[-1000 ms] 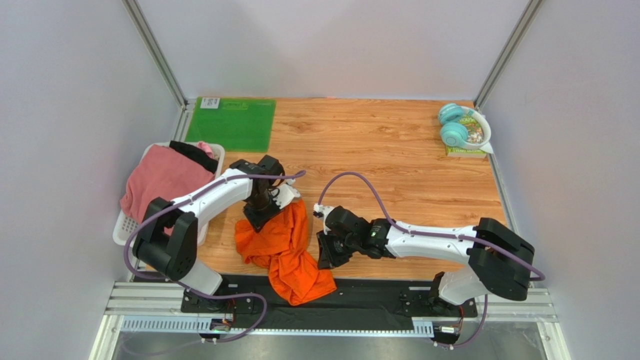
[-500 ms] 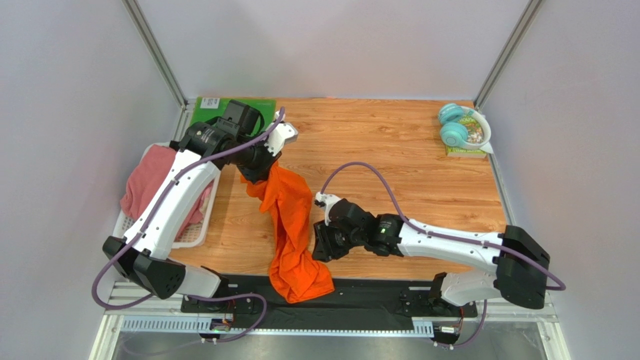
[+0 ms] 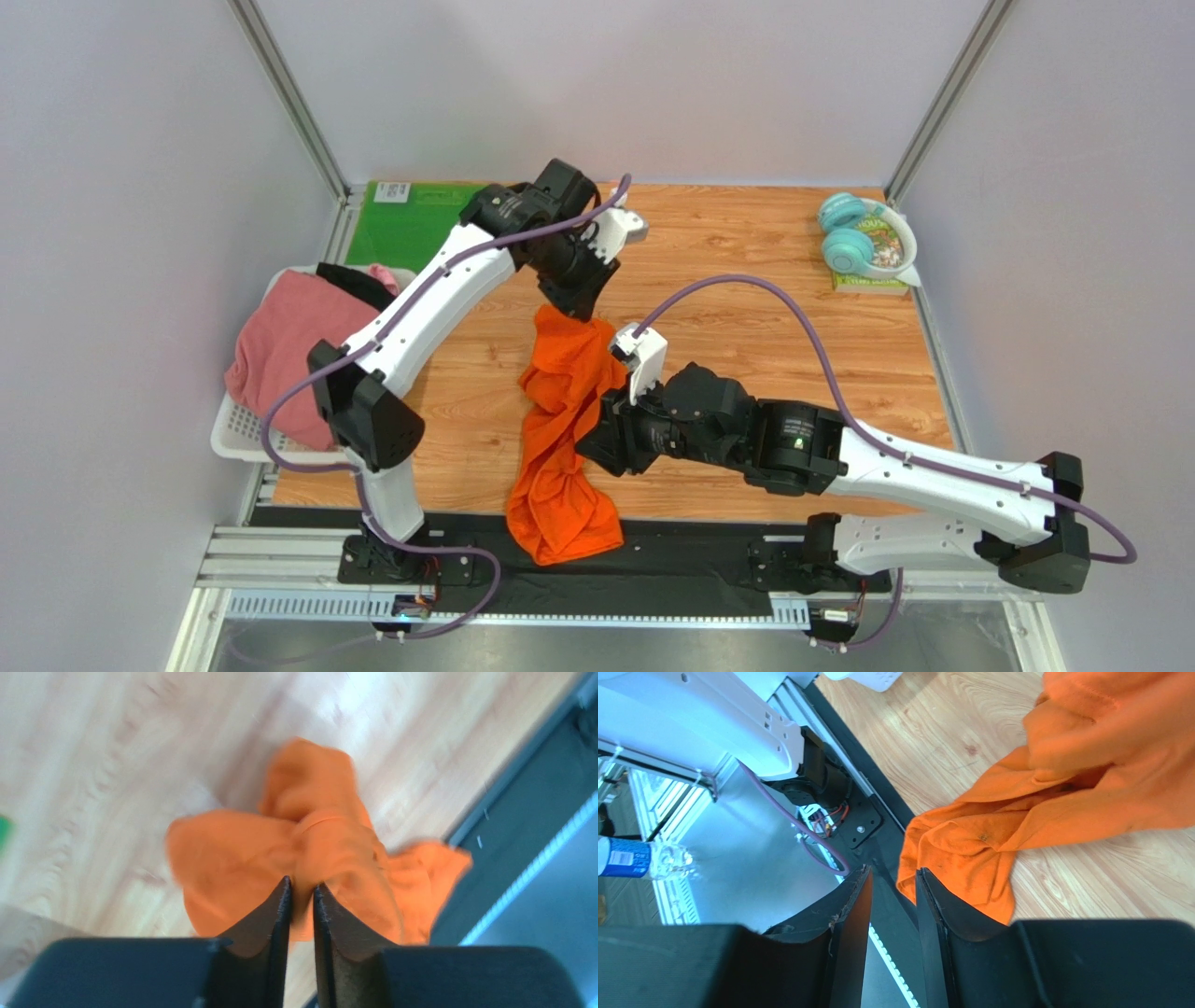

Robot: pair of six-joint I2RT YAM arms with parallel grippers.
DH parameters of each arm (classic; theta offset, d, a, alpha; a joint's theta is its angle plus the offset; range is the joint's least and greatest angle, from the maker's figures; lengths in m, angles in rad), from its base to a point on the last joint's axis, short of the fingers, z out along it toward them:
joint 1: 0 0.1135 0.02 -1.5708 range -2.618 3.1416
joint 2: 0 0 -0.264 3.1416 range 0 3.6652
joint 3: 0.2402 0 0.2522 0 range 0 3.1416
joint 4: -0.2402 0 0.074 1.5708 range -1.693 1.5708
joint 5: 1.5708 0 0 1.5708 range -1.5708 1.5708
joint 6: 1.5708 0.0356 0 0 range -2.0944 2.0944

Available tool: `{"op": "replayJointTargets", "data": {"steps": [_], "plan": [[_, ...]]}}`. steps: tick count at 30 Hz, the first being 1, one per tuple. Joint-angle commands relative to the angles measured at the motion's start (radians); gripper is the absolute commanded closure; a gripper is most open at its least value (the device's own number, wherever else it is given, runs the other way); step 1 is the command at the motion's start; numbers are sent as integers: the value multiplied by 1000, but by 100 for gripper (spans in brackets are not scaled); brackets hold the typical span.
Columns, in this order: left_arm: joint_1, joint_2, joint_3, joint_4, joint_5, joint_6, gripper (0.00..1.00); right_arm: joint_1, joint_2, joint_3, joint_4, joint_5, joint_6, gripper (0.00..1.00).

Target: Fold and stack the t-shirts

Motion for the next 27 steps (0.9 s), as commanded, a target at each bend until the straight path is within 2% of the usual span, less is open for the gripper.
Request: {"op": "replayJointTargets", "data": {"steps": [1, 2, 3, 4, 6, 8, 9, 10, 13, 15, 18, 20, 25, 27], "plan": [[7, 56, 209, 88, -209, -113, 60, 8, -21, 4, -57, 96, -15, 66], [10, 53, 222, 92, -214, -118, 50, 8, -21, -10, -57, 98, -13, 66], [8, 45, 231, 85, -208, -119, 31, 7, -16, -13, -57, 101, -15, 65], [7, 33, 221, 80, -174, -119, 18, 7, -5, -16, -57, 103, -16, 65], [1, -41, 184, 68, -148, -119, 1, 5, 13, -15, -59, 110, -43, 64], [1, -171, 68, 92, -110, -121, 0, -11, 51, -13, -59, 118, -59, 62], [1, -215, -39, 111, -78, -112, 0, -27, 70, -10, -57, 109, -64, 62], [2, -287, -98, 115, -13, -111, 0, -47, 108, -10, -56, 94, -77, 62], [-2, -364, -342, 112, 54, -140, 0, -166, 217, 10, -44, 3, -116, 60], [-4, -406, -507, 172, 52, -144, 0, -305, 310, 26, -44, -102, -125, 63], [-2, -472, -592, 240, -4, -161, 0, -503, 422, 63, -7, -247, -127, 64], [-2, -533, -606, 287, -10, -153, 1, -571, 484, 158, -4, -308, -152, 63], [-5, -624, -701, 344, 105, -142, 1, -573, 786, 544, -239, -337, -255, 65], [-19, -632, -762, 364, 104, -139, 2, -564, 887, 684, -274, -345, -278, 66]]}}
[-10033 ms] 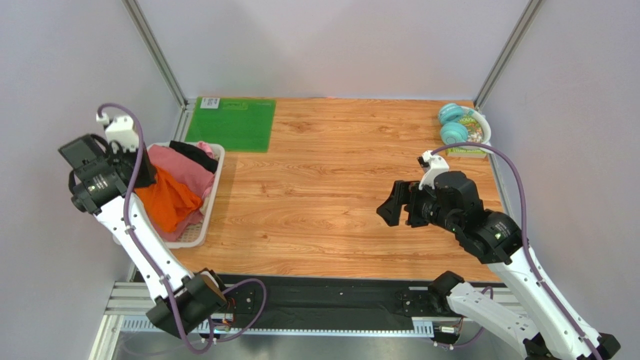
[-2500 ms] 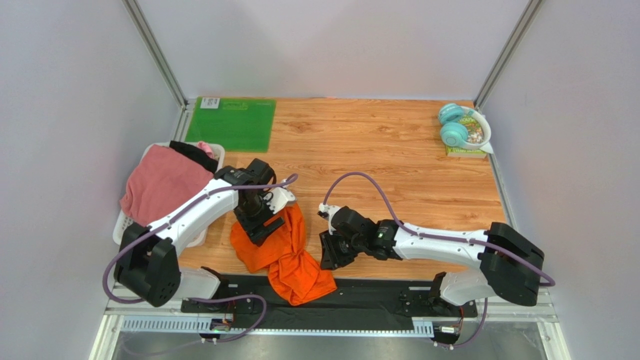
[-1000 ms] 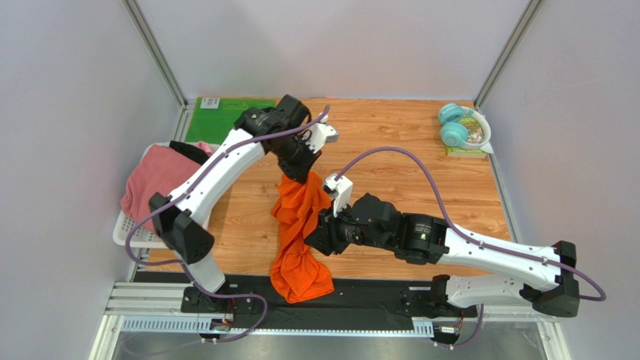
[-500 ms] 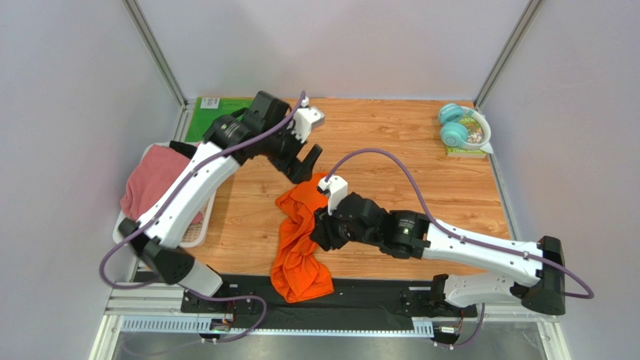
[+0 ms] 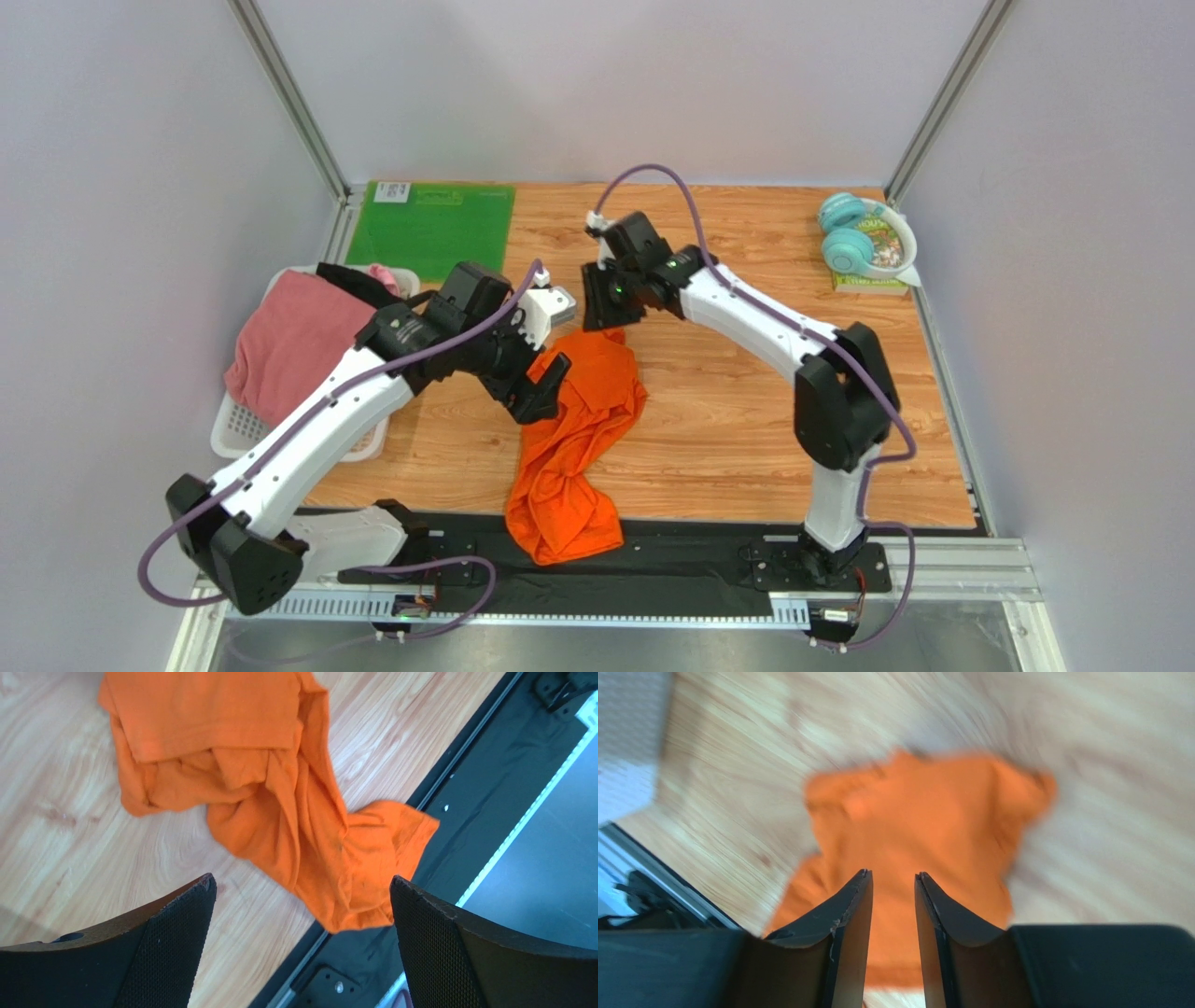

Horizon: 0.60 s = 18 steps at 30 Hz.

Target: Fold and stack the t-shirts

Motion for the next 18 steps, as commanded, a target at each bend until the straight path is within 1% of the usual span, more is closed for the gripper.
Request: {"op": "replayJointTargets", "data": {"steps": [1, 2, 3, 5, 7, 9, 11, 14, 18], "plan": [[-19, -63, -89, 95, 73, 1, 3, 44, 162, 272, -124, -101, -98, 66], [-22, -58, -115, 97, 73, 4, 4, 50, 188, 324, -132, -108, -101, 66], [-22, -49, -126, 97, 79, 8, 5, 52, 234, 349, -138, -114, -100, 67], [-24, -38, -147, 97, 91, 17, 8, 52, 273, 387, -151, -123, -98, 66], [-42, -20, -151, 86, 84, 39, 9, 47, 314, 392, -154, -117, -106, 66], [-65, 1, -151, 74, 65, 60, 12, 38, 351, 400, -171, -121, -111, 63], [-79, 15, -161, 69, 50, 70, 12, 24, 366, 397, -178, -132, -114, 61], [-131, 78, -167, 57, -1, 80, 12, 3, 363, 375, -180, -152, -109, 61], [-162, 159, -154, 28, -18, 94, 12, -11, 347, 325, -178, -169, -104, 61]]}}
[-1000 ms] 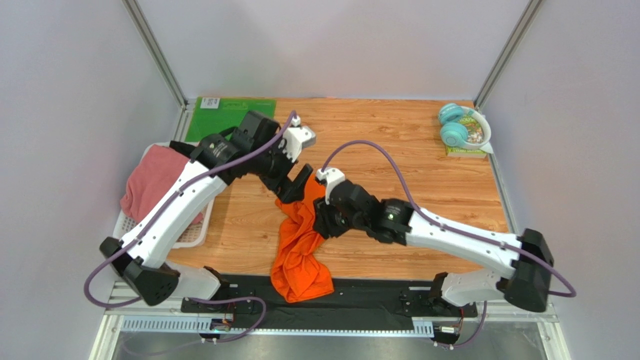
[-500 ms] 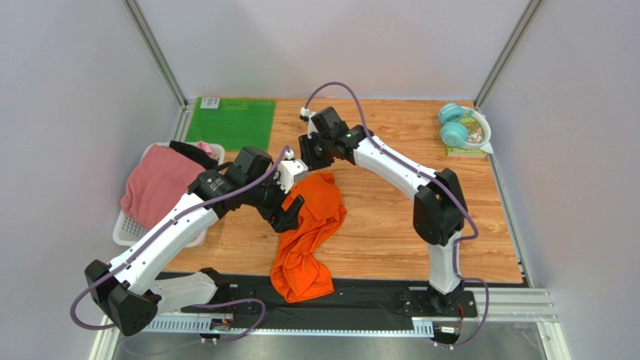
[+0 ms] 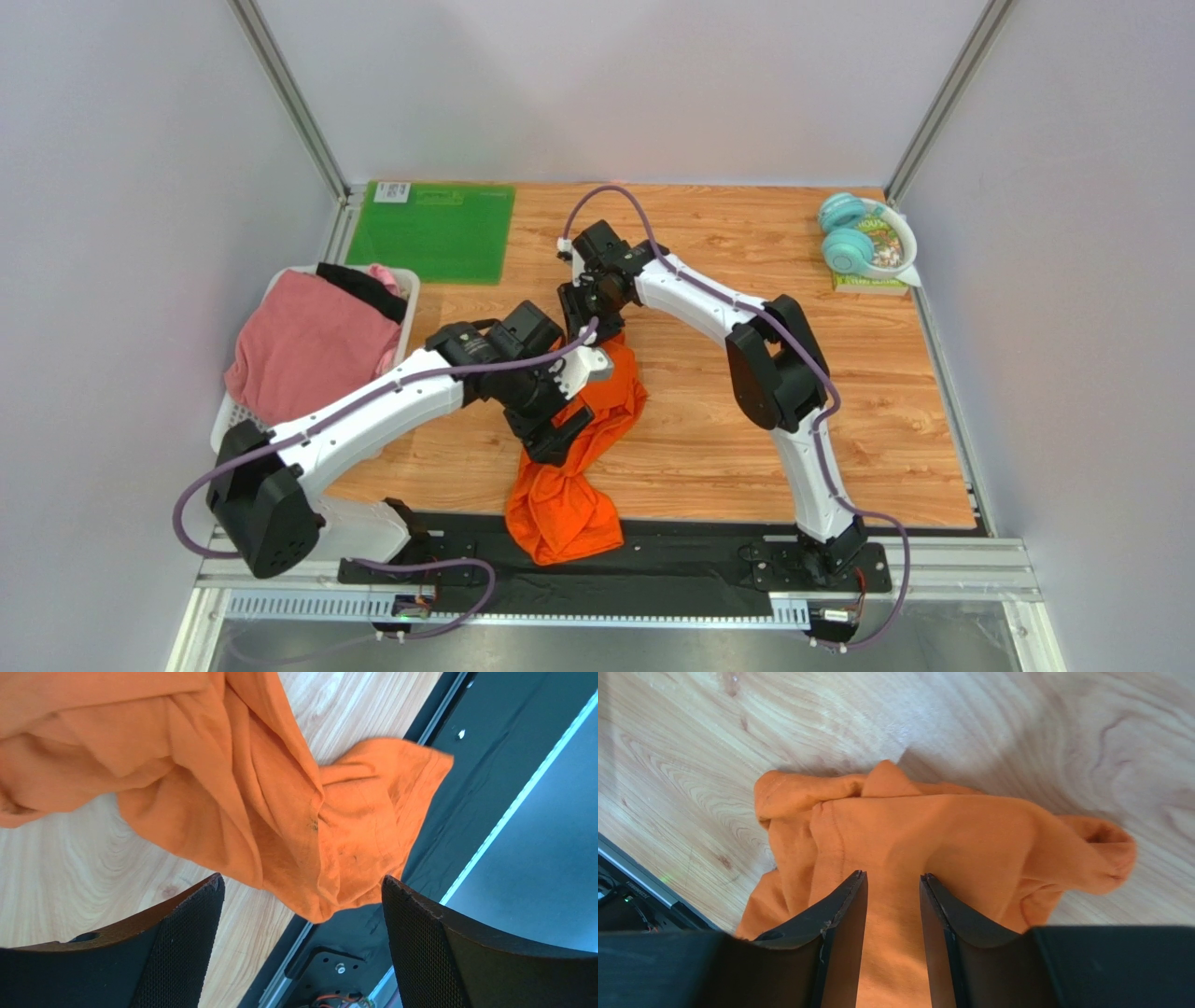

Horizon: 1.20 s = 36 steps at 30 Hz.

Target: Fold and stack the t-shirts

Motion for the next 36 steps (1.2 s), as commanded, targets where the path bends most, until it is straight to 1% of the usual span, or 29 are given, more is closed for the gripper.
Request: {"op": "replayJointTargets", "data": {"steps": [1, 5, 8, 11, 12, 13, 14, 15, 16, 18, 21, 25, 27, 31, 33, 34, 36], "plan": [[-31, 84, 21, -38, -41, 42, 12, -17, -50, -40, -1, -37, -16, 61], [-43, 213, 40, -58, -76, 61, 12, -34, -74, -94, 12, -46, 3, 64], [-43, 311, 67, -92, -98, 82, 12, -55, -92, -152, 66, -94, 46, 65], [-43, 367, 80, -97, -113, 108, 12, -61, -91, -178, 92, -109, 59, 66], [-43, 377, 81, -97, -116, 114, 12, -63, -89, -180, 92, -112, 57, 67], [-43, 385, 89, -100, -119, 122, 18, -63, -86, -186, 89, -112, 57, 80], [-43, 400, 95, -100, -125, 127, 26, -66, -87, -198, 91, -114, 63, 89], [-43, 405, 100, -106, -125, 134, 49, -72, -90, -209, 97, -114, 68, 98], [-43, 408, 110, -108, -127, 134, 66, -75, -103, -223, 103, -118, 74, 100], [-42, 411, 120, -115, -138, 136, 100, -90, -126, -275, 129, -111, 95, 100], [-32, 393, 143, -118, -191, 145, 100, -120, -182, -362, 161, -88, 134, 100], [26, 364, 192, -138, -236, 173, 100, -160, -288, -496, 200, -56, 175, 100], [44, 338, 201, -147, -297, 191, 100, -178, -325, -548, 209, -27, 180, 100], [115, 301, 245, -169, -338, 251, 100, -192, -454, -696, 209, 29, 197, 100], [127, 299, 262, -172, -367, 272, 100, -193, -526, -741, 203, 64, 203, 100], [133, 299, 267, -172, -374, 278, 100, -195, -549, -788, 200, 76, 214, 100], [138, 299, 288, -189, -351, 297, 100, -196, -612, -833, 194, 99, 223, 100]]}}
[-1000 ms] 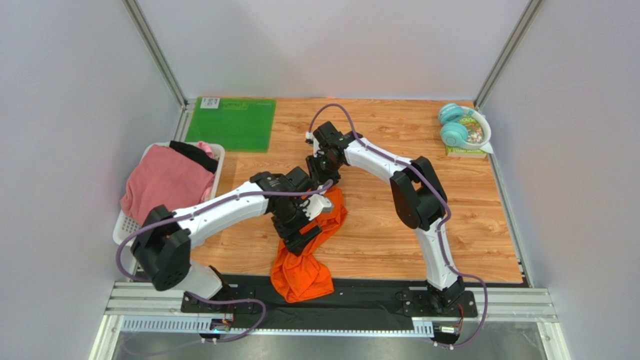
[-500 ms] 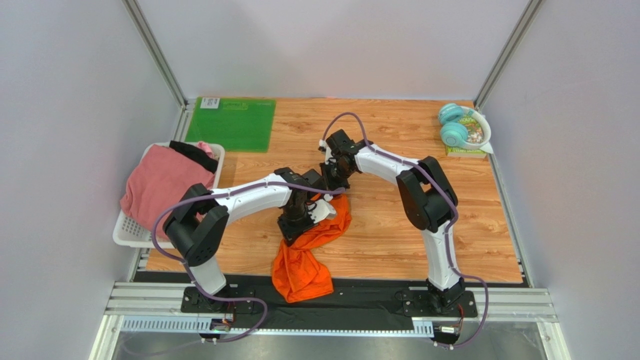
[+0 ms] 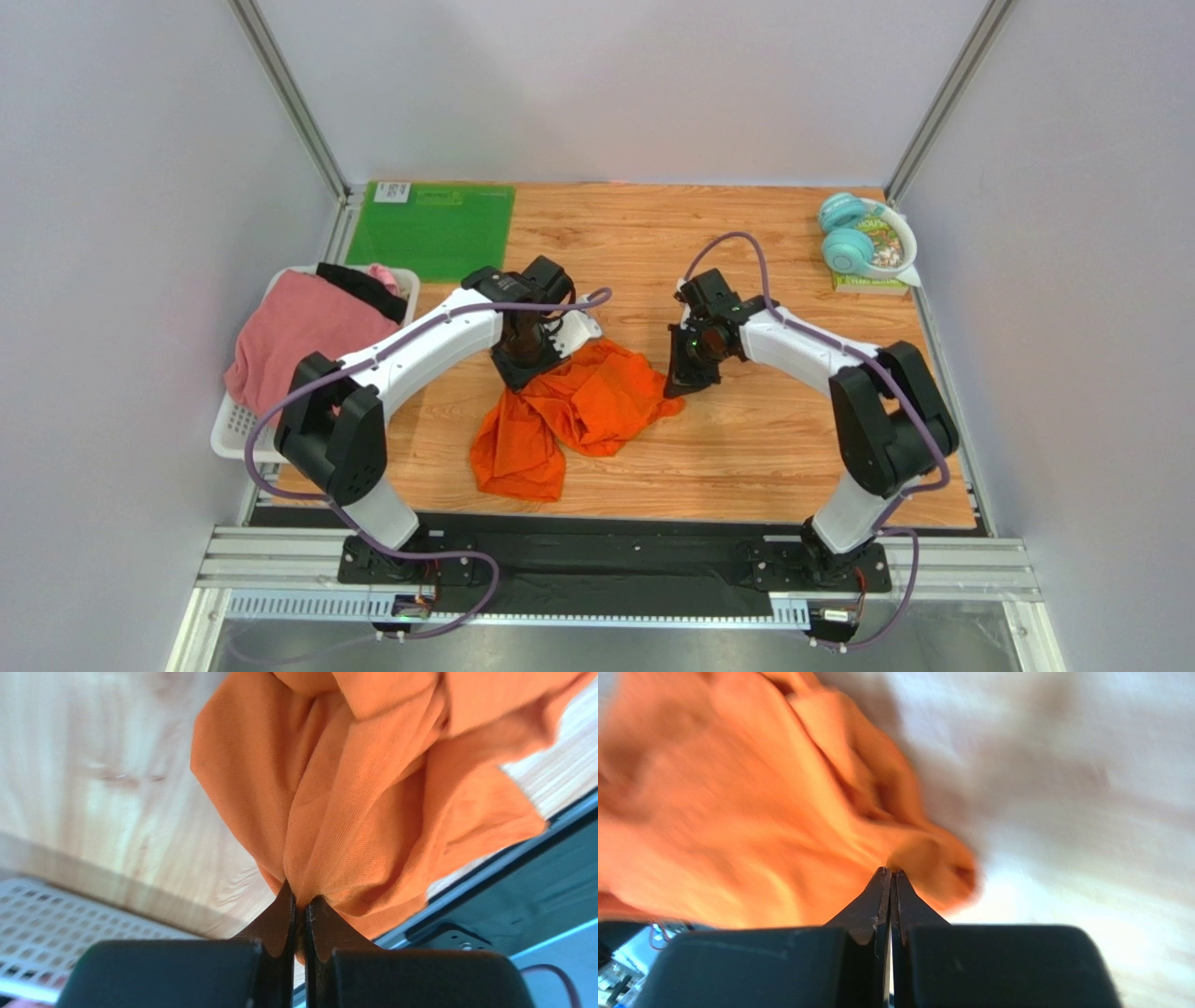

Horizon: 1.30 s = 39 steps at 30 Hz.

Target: Fold and stack the t-shirts

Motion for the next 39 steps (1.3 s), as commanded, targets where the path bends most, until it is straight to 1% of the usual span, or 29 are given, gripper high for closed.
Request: {"op": "replayJointTargets", "data": {"steps": [1, 2, 3, 5, 6, 7, 8, 9, 10, 11, 12, 14, 15, 17, 18, 21, 24, 29, 35, 37, 38, 39], "plan": [[8, -31, 62, -56, 7, 71, 100, 0, -142, -96, 7, 83, 43, 100], [6, -28, 74, -85, 30, 70, 100, -1, -162, -129, 2, 88, 48, 100], [6, -28, 103, -99, 53, 68, 98, -1, -186, -139, 2, 87, 49, 100], [6, -38, 128, -138, 96, 68, 90, -1, -205, -141, -13, 87, 45, 100], [6, -47, 152, -151, 106, 76, 80, -3, -211, -131, -19, 80, 39, 100], [6, -68, 165, -165, 110, 79, 72, -3, -221, -118, -24, 74, 36, 99], [6, -83, 175, -184, 110, 83, 55, -1, -222, -84, -28, 50, 33, 91], [6, -96, 192, -197, 113, 92, 45, -1, -217, -58, -31, 39, 23, 65], [6, -128, 195, -203, 115, 96, 36, -3, -202, -33, -36, 30, 17, 58], [8, -143, 194, -205, 113, 99, 26, -1, -186, -7, -42, 27, 11, 53], [8, -159, 182, -205, 112, 100, 22, -3, -173, 52, -48, 27, -1, 45], [8, -192, 156, -197, 94, 99, 13, -10, -113, 112, -67, 27, -13, 40], [12, -203, 121, -189, 80, 94, 11, -15, -91, 160, -74, 25, -18, 40], [26, -228, 79, -163, 41, 82, 10, -32, -36, 188, -80, 4, -24, 41], [49, -235, 33, -149, 37, 76, 10, -38, -19, 192, -79, 2, -24, 43], [89, -245, -54, -111, 21, 56, 10, -64, 21, 176, -54, -30, -23, 46], [121, -223, -110, -79, 8, 28, 11, -73, 45, 133, -18, -50, -26, 48], [160, -203, -145, -48, 34, 8, 13, -73, 91, 126, 18, -102, -38, 49], [203, -199, -164, -31, 37, 4, 15, -59, 128, 137, 82, -223, -9, 57], [209, -196, -167, -24, 32, -1, 15, -50, 131, 146, 76, -225, -17, 66], [210, -194, -171, -22, 31, -1, 15, -44, 130, 146, 76, -234, -20, 72], [213, -191, -173, -19, 29, -1, 15, -43, 128, 142, 74, -236, -23, 89]]}}
